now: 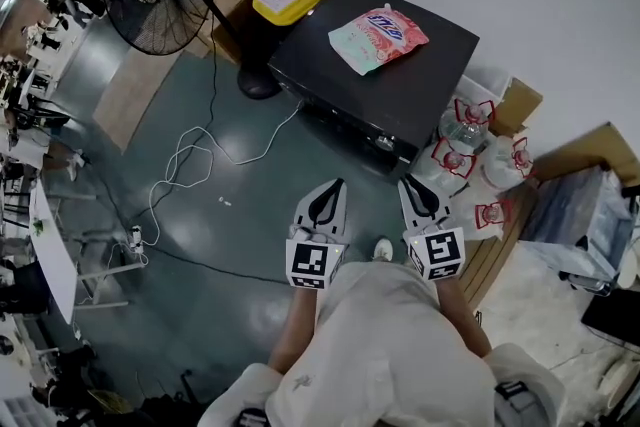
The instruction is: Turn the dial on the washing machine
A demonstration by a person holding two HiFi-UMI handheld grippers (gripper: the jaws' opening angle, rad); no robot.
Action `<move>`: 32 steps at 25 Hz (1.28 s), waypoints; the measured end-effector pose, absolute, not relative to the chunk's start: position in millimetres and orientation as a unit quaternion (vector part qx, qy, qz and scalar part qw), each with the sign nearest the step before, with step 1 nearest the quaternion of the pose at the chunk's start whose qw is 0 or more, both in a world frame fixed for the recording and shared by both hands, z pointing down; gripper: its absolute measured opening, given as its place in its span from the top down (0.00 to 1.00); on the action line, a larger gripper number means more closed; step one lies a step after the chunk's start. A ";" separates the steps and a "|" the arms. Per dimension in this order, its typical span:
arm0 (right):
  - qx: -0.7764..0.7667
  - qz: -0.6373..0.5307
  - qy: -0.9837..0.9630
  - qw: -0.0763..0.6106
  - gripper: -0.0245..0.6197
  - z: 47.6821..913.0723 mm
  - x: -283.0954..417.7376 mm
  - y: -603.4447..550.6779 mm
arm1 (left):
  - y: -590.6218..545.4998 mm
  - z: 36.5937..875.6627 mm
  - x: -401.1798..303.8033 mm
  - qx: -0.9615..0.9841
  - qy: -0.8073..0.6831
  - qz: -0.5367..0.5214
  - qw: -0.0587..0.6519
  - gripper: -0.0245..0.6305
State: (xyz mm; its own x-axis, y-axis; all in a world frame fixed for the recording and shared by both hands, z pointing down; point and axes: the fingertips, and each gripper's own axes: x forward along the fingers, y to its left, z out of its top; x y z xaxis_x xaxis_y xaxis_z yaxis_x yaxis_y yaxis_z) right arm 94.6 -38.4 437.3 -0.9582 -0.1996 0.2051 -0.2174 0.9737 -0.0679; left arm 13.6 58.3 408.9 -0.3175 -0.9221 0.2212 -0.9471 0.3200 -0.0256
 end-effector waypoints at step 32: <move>0.300 0.121 -0.925 0.200 0.89 541.4 2.2 -87.1 | -37.1 502.9 -104.9 0.742 -0.649 0.106 0.132 0.94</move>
